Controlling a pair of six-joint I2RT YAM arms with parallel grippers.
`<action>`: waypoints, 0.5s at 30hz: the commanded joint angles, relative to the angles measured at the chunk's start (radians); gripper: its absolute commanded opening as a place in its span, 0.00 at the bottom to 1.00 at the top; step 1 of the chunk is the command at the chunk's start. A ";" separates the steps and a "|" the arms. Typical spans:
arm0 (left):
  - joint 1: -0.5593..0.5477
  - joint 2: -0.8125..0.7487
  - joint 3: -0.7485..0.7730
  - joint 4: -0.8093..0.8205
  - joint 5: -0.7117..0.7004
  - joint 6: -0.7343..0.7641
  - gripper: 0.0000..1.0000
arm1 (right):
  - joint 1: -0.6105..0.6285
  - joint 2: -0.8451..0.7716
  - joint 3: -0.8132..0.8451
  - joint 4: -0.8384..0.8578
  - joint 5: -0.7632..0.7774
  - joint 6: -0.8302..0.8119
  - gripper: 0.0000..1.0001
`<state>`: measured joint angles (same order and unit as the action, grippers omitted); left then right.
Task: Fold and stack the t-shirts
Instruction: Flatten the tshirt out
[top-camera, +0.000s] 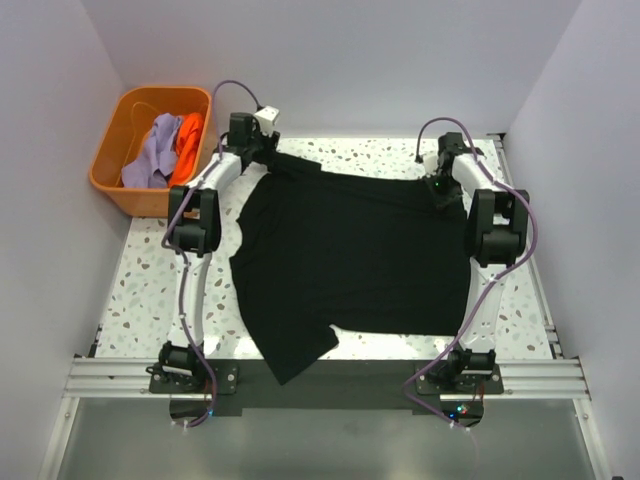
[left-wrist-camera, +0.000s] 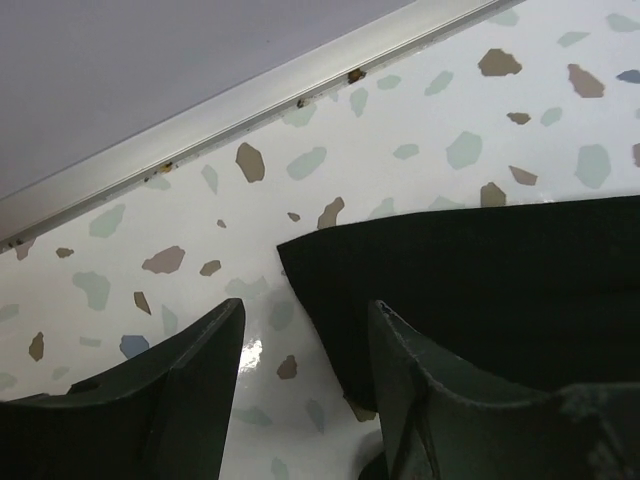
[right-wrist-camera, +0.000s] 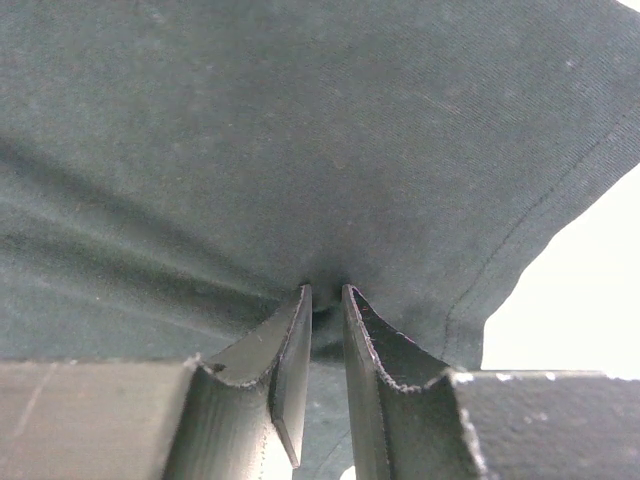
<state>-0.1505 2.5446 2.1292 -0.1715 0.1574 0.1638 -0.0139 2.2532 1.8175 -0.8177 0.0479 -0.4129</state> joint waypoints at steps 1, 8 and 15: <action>0.003 -0.093 0.037 0.067 0.138 -0.027 0.57 | -0.001 -0.035 -0.023 -0.070 -0.045 -0.010 0.24; 0.002 -0.017 0.110 0.050 0.243 -0.015 0.58 | 0.006 -0.060 -0.076 -0.097 -0.074 -0.020 0.24; -0.038 0.052 0.170 -0.034 0.225 0.136 0.59 | 0.041 -0.092 -0.083 -0.116 -0.085 -0.006 0.24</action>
<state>-0.1616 2.5649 2.2604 -0.1703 0.3714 0.1997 -0.0032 2.2108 1.7535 -0.8810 0.0010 -0.4271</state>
